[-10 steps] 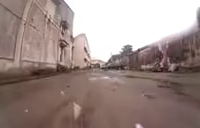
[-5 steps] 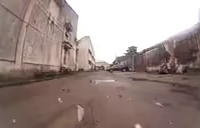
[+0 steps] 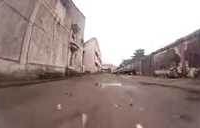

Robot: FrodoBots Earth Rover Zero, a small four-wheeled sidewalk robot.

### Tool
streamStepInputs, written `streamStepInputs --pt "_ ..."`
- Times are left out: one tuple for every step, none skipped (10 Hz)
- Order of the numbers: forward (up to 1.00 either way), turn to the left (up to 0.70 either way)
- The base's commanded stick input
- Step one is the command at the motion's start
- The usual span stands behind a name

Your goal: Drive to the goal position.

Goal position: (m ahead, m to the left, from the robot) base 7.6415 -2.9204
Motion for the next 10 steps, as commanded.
streamStepInputs --pt "0.7 0.18" --pt "0.7 0.18" --pt "0.7 0.18" --pt "0.7 0.18" --pt "0.7 0.18" --pt "0.7 0.18" --pt "0.7 0.18" --pt "0.7 0.18" --pt "0.7 0.18" --pt "0.7 0.18"
